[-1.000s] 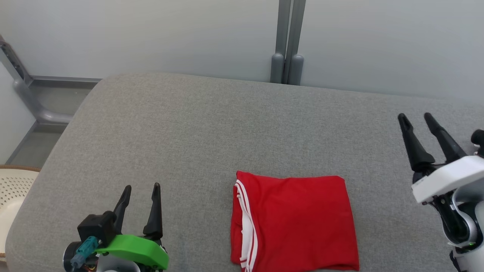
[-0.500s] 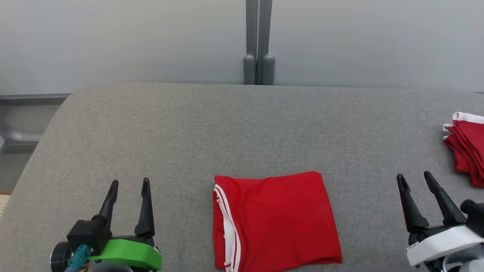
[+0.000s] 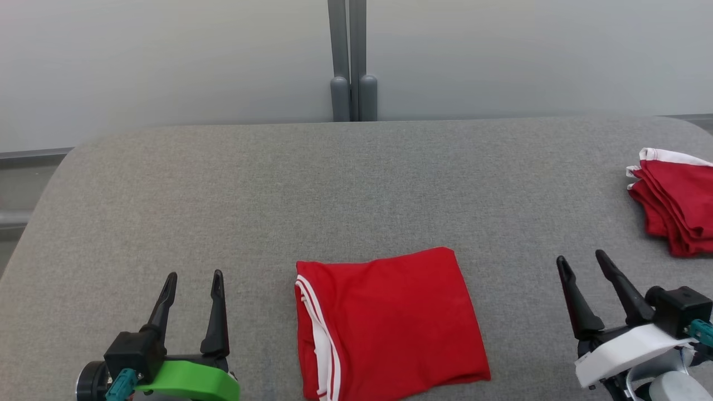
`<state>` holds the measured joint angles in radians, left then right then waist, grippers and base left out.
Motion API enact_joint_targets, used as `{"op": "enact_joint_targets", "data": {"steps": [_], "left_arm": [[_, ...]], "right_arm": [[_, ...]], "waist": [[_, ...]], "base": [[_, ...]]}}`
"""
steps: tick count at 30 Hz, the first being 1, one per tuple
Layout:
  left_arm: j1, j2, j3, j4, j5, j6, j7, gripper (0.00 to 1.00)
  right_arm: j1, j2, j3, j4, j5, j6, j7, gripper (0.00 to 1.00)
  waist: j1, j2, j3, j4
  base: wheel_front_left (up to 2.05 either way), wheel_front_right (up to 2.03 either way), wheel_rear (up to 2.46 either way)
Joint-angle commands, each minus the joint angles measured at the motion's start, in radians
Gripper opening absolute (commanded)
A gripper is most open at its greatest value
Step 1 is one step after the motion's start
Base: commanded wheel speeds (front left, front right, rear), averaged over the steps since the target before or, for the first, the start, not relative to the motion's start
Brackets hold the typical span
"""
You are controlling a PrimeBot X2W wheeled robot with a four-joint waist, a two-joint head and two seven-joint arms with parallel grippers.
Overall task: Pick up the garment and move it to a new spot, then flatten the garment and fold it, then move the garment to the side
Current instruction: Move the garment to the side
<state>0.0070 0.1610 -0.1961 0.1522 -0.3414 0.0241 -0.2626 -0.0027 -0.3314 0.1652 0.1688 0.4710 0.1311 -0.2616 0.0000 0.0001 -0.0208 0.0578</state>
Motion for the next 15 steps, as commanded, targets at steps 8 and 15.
{"op": "enact_joint_targets", "data": {"steps": [8, 15], "left_arm": [[0.006, -0.037, 0.024, 0.037, 0.038, -0.035, -0.002, 1.00], [-0.026, -0.051, 0.016, 0.060, 0.057, -0.058, -0.002, 1.00]], "right_arm": [[-0.199, 0.048, 0.152, 0.173, 0.068, -0.001, 0.185, 1.00], [-0.329, 0.103, 0.190, 0.371, 0.122, 0.000, 0.518, 1.00]], "waist": [[0.0000, -0.0001, 0.007, 0.033], [0.0000, -0.0001, 0.021, 0.090]], "base": [[0.00, 0.00, 0.00], [0.00, 0.00, 0.00]]}}
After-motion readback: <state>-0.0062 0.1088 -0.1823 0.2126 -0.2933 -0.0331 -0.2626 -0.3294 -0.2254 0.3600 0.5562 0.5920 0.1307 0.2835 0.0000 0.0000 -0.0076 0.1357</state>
